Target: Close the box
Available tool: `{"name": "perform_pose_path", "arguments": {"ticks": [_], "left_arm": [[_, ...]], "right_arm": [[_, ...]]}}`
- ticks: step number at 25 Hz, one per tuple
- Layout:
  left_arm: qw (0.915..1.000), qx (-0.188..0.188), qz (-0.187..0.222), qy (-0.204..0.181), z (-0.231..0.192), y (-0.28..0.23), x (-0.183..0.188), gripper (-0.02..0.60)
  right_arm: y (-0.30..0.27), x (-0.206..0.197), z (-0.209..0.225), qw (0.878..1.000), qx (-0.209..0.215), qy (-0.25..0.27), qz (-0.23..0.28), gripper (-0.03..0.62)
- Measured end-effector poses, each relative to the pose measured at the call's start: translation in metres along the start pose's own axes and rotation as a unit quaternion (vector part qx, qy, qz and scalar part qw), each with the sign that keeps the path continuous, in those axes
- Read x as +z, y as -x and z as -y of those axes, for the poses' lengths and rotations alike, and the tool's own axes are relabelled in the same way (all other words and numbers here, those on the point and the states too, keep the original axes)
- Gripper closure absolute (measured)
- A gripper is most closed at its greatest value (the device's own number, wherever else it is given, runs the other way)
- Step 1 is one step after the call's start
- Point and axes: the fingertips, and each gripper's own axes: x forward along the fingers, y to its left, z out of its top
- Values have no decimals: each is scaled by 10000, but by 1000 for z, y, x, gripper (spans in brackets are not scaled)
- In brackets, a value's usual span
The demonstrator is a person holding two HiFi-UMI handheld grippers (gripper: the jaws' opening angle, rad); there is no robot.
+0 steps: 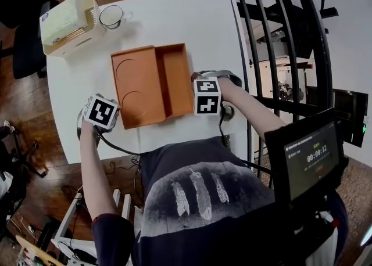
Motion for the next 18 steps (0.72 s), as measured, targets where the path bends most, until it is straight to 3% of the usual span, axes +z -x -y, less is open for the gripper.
{"name": "perform_pose_path", "arguments": {"ticks": [18], "left_arm": [[9998, -165, -97, -74, 2, -1, 0, 565]], "right_arm": [[0, 13, -1, 9998, -21, 210, 11, 589]]}}
